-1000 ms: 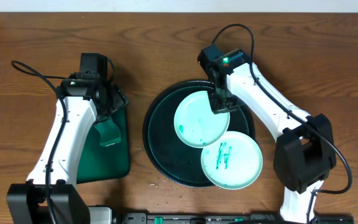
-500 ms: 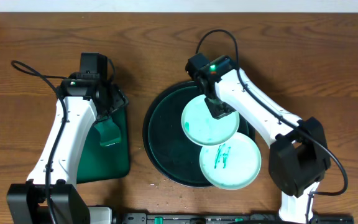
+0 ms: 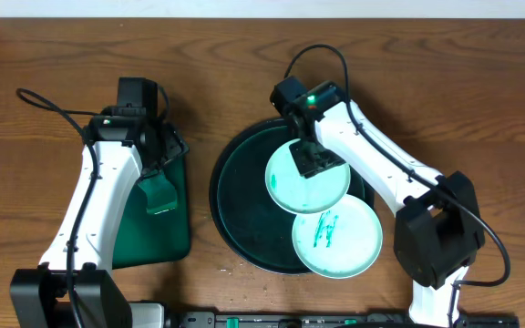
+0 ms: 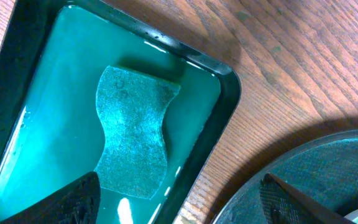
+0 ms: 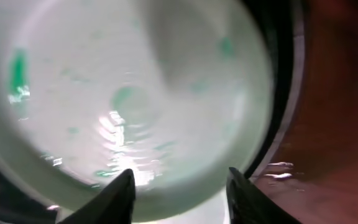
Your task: Clean dirty plates on tray and stack at the side
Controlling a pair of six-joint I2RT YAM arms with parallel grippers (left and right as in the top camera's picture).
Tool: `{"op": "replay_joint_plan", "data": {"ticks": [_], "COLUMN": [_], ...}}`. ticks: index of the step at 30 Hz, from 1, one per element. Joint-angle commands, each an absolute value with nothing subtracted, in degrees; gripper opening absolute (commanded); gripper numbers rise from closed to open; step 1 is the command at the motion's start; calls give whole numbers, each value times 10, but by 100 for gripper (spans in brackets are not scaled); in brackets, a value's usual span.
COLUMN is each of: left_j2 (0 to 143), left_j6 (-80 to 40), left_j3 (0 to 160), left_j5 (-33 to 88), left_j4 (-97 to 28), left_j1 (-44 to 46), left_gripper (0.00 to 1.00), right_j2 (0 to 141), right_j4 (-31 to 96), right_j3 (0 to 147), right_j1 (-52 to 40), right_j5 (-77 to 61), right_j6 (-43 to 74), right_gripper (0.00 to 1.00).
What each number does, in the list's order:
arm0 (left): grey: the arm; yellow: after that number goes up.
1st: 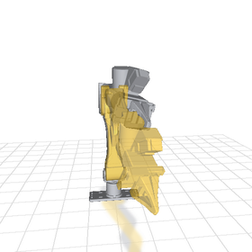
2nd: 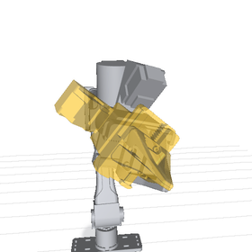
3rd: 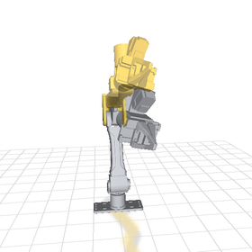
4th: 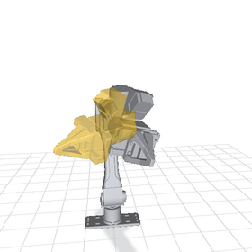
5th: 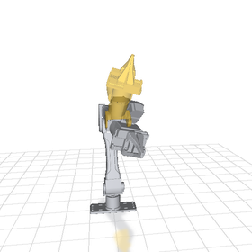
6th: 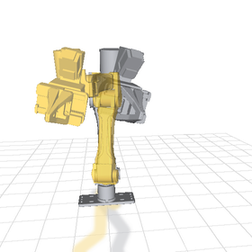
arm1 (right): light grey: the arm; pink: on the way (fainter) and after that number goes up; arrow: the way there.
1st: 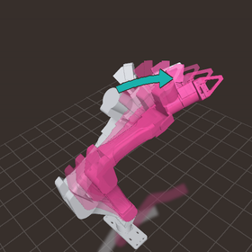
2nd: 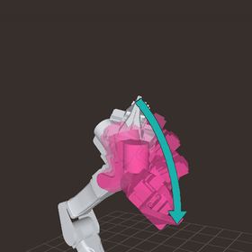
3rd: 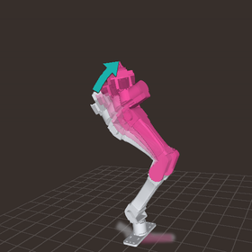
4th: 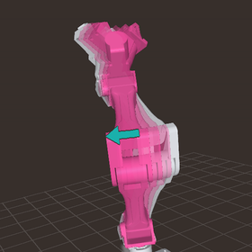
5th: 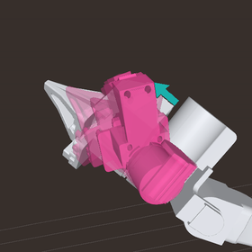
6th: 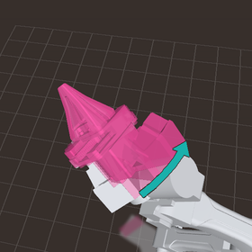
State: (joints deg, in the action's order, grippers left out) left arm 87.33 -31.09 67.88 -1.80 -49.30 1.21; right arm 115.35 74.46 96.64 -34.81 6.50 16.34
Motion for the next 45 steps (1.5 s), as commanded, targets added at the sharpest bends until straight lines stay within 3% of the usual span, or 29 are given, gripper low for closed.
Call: {"op": "replay_joint_plan", "data": {"ticks": [1, 4, 20, 45], "left_j2": [872, 872, 872, 872], "left_j6": [-307, -307, -307, -307], "left_j3": [687, 687, 687, 687], "left_j5": [-19, -19, -19, -19], "left_j4": [-494, -493, -493, -492], "left_j1": [9, 9, 9, 9], "left_gripper": [82, 82, 82, 82], "right_j2": [1146, 1148, 1220, 1230], "right_j4": [736, 721, 679, 653], "right_j3": [977, 975, 973, 973], "right_j1": [-354, -367, -394, -418], "right_j5": [-17, -36, -97, -133], "right_j6": [156, 120, 44, 45], "right_gripper": [39, 27, 26, 27]}}
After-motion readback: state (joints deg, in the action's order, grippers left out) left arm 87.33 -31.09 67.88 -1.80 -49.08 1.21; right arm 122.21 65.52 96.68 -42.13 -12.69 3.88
